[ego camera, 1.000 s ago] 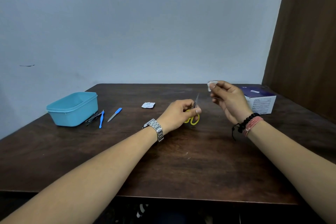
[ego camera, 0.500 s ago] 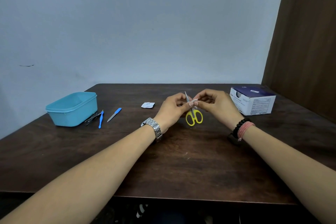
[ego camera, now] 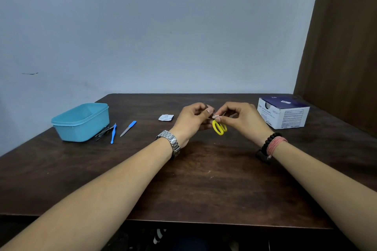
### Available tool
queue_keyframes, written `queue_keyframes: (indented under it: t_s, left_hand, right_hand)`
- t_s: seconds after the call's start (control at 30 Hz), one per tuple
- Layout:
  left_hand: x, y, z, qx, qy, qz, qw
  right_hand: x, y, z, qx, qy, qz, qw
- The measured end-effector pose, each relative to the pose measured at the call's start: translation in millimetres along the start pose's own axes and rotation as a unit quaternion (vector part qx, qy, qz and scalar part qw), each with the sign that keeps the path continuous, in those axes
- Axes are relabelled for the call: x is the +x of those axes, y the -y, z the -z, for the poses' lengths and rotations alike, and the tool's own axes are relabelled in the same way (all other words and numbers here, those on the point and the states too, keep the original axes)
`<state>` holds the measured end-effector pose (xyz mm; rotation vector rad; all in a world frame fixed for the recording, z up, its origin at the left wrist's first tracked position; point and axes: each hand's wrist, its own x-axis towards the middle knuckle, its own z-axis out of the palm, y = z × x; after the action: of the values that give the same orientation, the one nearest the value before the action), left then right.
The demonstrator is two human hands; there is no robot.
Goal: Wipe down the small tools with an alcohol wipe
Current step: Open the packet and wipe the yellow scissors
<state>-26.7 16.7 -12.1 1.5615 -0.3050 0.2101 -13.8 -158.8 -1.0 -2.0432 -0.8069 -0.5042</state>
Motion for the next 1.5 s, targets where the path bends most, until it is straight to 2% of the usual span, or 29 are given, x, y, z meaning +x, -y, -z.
queue_keyframes:
  t_s: [0.1,0.27,0.47,0.63,0.87,1.23,1.5]
  left_hand:
    - [1.5,-3.7,3.3,-0.028,-0.028,0.004,0.999]
    - [-2.9,0.7,-2.7,0.003,0.022,0.011,1.0]
    - [-1.4,-6.8,2.2,-0.034,-0.025,0.004,0.999]
    - [-4.1,-4.1,-3.8,0.004,0.018,0.008,1.0]
    - [-1.5,-12.4,6.5,-0.048,-0.051,0.015,0.997]
    - [2.2,-13.3,9.6,-0.063,-0.101,0.031,0.992]
    - [-2.3,-13.8,3.6,-0.041,-0.046,0.021,0.998]
  right_hand:
    - [1.0,-0.4,1.4,-0.005,0.005,-0.002,1.0]
    - [-0.1,-0.7,1.4,-0.009,-0.006,0.005,1.0]
    - [1.3,-1.1,1.8,-0.004,-0.001,0.001,1.0]
    - [0.8,-0.9,-0.8,-0.008,-0.016,0.004,1.0]
    - [-0.2,3.2,-0.1,-0.001,0.002,-0.004,1.0]
    - [-1.0,4.3,1.7,-0.004,0.006,0.005,1.0]
    - [1.2,0.7,3.8,-0.02,-0.042,-0.022,0.999]
